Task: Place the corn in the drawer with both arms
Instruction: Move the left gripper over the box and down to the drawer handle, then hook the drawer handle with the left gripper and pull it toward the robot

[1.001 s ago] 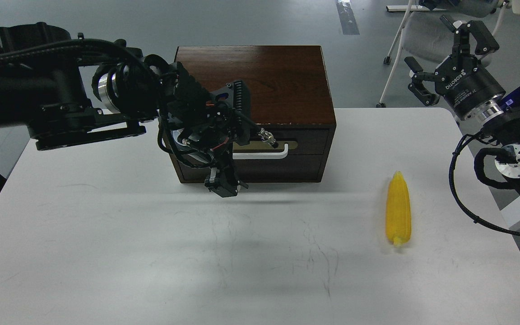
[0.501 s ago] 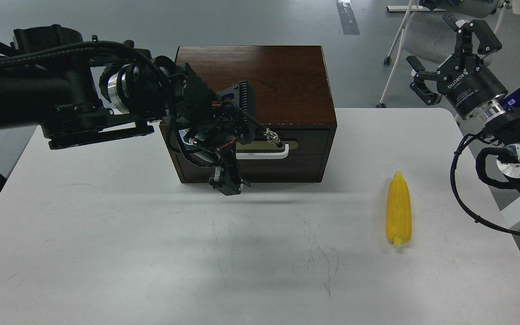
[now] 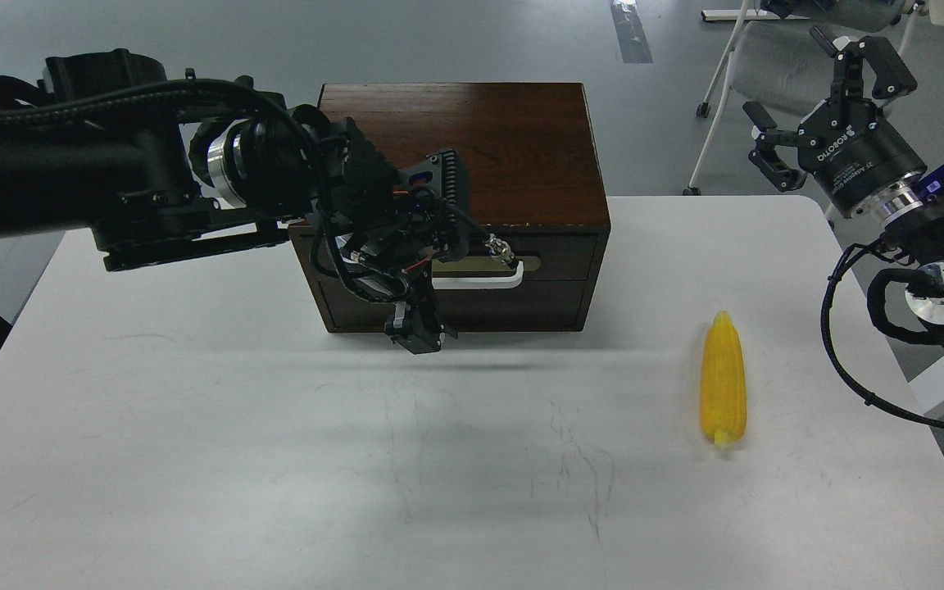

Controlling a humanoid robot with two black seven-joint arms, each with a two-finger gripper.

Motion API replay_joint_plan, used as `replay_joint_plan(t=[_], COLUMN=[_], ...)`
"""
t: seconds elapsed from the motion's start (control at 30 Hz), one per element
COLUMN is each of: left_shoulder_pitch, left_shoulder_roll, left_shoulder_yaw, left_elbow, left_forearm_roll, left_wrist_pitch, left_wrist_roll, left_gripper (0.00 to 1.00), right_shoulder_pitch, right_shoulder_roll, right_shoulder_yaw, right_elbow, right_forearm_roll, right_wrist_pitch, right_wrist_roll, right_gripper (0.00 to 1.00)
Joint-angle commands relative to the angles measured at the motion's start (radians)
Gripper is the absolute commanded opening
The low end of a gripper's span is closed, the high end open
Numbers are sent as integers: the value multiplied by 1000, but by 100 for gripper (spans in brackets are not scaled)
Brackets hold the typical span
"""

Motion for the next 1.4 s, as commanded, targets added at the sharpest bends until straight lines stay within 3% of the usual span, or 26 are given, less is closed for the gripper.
replay_joint_plan(t=[0.0, 1.37], left_shoulder_pitch=[6, 50], left_shoulder_roll=[-10, -63], left_shoulder_yaw=[1, 2], left_elbow=[4, 56], left_forearm_roll=[-1, 0], left_wrist_pitch=[0, 0], left_wrist_roll=[0, 0], left_gripper=[96, 97], right_shoulder_pitch=[0, -9], right_shoulder_roll=[1, 1], right_shoulder_yaw=[0, 21], right_elbow=[0, 0], right_forearm_roll=[0, 0], right_wrist_pitch=[0, 0], right_wrist_roll=[0, 0], right_gripper=[100, 100])
